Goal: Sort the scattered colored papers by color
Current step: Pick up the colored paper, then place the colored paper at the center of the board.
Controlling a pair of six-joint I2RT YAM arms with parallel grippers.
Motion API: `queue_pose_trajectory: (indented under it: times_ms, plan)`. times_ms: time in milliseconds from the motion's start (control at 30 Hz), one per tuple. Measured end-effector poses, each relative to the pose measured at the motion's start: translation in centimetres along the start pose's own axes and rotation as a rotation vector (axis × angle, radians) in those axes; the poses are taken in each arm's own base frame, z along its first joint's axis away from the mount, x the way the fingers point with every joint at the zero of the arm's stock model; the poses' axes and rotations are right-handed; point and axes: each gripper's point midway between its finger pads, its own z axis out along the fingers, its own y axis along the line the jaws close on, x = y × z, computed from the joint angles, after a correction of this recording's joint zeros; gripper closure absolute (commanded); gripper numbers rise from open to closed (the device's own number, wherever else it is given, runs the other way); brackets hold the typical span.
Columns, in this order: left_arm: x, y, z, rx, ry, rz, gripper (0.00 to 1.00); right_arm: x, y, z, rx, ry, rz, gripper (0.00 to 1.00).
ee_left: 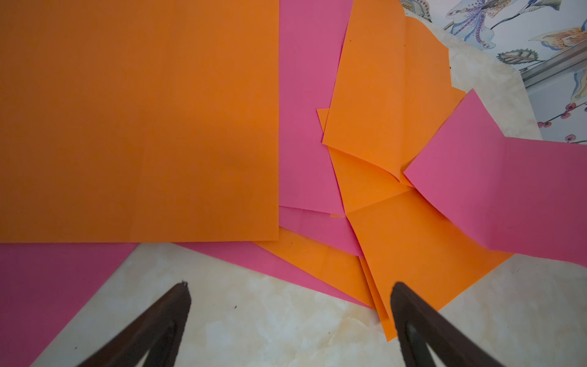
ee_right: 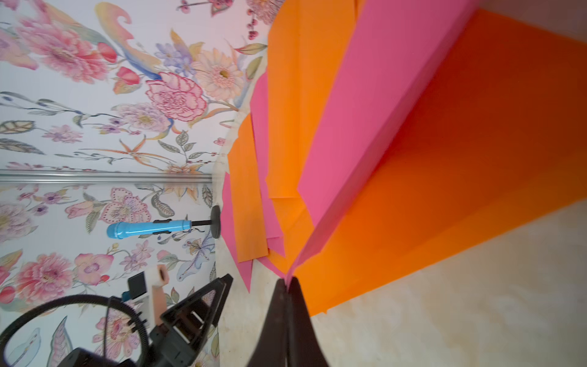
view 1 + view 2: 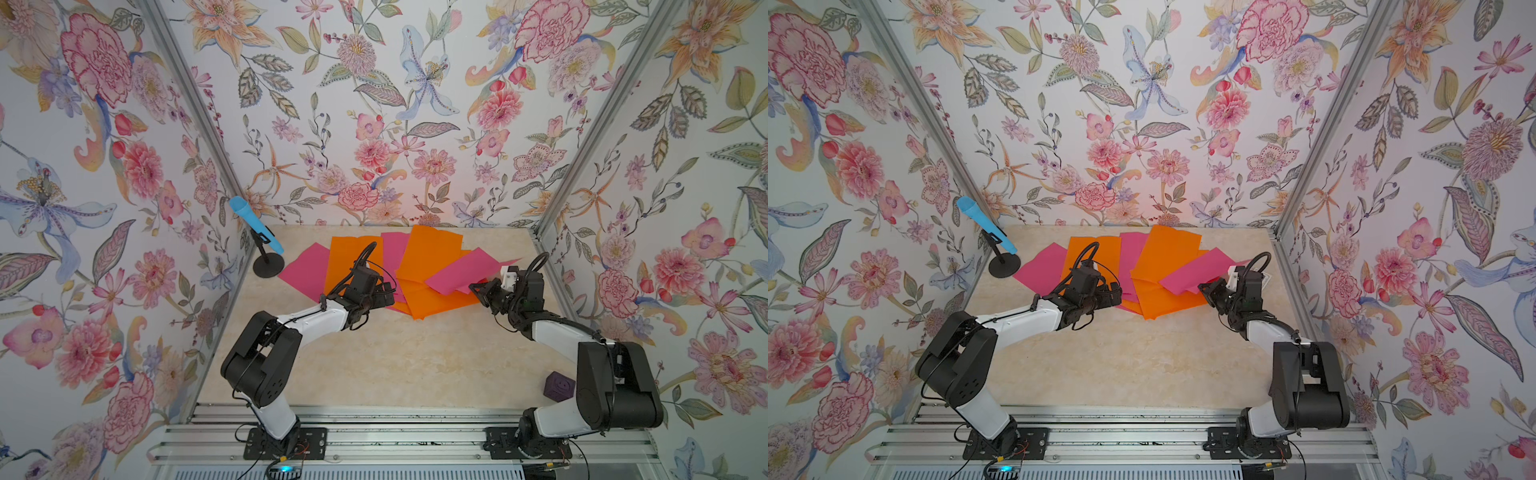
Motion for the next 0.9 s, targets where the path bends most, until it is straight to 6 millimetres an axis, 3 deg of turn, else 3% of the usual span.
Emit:
queue_pose_trajectory:
  times_ms: [133,367,533,667,900]
  plan:
    - [-0.5,-0.2,-0.1,0.010,-0.006,0.017,0.00,-0.2,3.7,-1.2,-0.057,0.055,-0.107,1.00]
    - [-1.6,-0.3,-0.8,0.029,-0.026,0.040,0.00,3.1,5.8,-1.6,-0.097,0.215,-0.150,1.00]
    - [-3.5,0.0,-2.4,0.036,-0.072,0.032,0.00,7.5,10.3,-1.5,-0.197,0.350,-0.225,1.00]
    - [-5.8,2.3,-4.6,0.008,-0.127,-0.006,0.00,11.6,14.5,-1.8,-0.300,0.457,-0.305,1.00]
    - [-8.6,5.7,-9.4,-0.031,-0.237,-0.055,0.00,19.7,18.7,-3.0,-0.421,0.644,-0.409,1.00]
